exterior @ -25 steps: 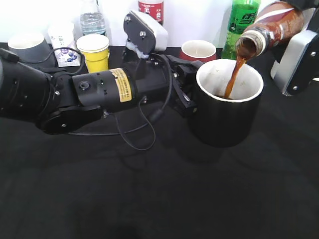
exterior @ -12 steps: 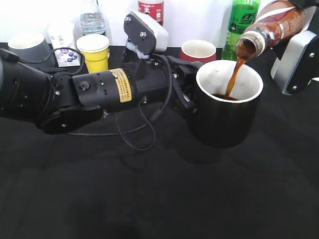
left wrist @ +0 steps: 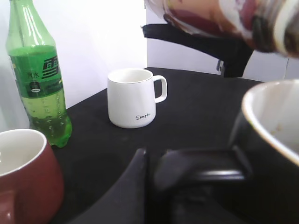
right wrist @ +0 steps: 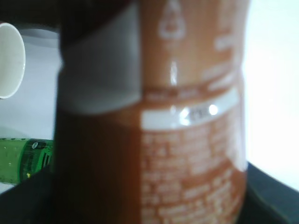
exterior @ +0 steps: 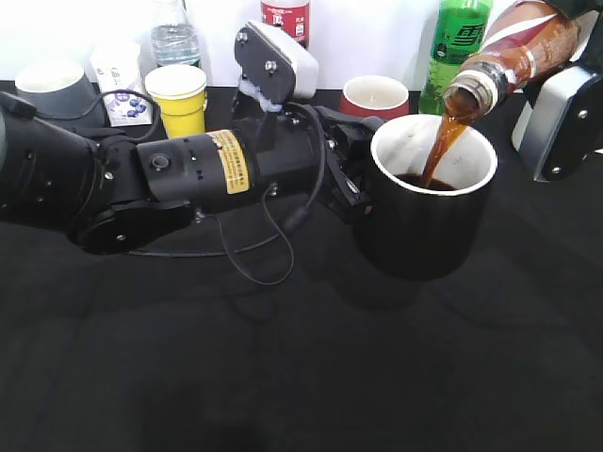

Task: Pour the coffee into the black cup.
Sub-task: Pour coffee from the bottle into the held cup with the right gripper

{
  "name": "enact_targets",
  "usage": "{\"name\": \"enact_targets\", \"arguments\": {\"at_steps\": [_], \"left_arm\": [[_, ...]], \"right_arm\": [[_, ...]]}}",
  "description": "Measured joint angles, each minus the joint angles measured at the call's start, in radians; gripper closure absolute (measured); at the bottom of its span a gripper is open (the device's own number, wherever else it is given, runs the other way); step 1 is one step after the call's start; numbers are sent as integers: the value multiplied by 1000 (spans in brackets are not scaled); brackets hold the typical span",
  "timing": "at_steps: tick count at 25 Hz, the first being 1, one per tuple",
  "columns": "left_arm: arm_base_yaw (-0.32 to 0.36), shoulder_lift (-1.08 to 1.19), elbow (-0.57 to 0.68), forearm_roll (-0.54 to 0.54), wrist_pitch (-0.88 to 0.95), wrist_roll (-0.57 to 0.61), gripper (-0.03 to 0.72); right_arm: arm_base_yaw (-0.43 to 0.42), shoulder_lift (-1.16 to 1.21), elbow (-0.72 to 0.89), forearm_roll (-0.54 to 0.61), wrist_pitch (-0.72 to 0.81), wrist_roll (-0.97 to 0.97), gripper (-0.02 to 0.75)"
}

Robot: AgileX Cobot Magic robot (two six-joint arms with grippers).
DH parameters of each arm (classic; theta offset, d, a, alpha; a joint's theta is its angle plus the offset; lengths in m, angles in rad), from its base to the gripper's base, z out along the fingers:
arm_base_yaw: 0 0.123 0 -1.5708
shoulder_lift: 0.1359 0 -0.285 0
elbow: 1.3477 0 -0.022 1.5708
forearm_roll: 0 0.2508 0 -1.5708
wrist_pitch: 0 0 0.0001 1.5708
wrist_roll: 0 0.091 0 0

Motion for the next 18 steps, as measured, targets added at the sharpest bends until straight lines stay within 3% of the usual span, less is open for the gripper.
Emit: {"name": "enact_targets", "arguments": {"at_steps": [10, 18], "left_arm": [[0, 0, 0, 3, 9, 0, 645], [0, 0, 0, 3, 13, 3, 645]], "right_arm": [[0, 0, 0, 3, -5, -26, 210], [0, -2, 0, -142, 38, 431, 210]]}}
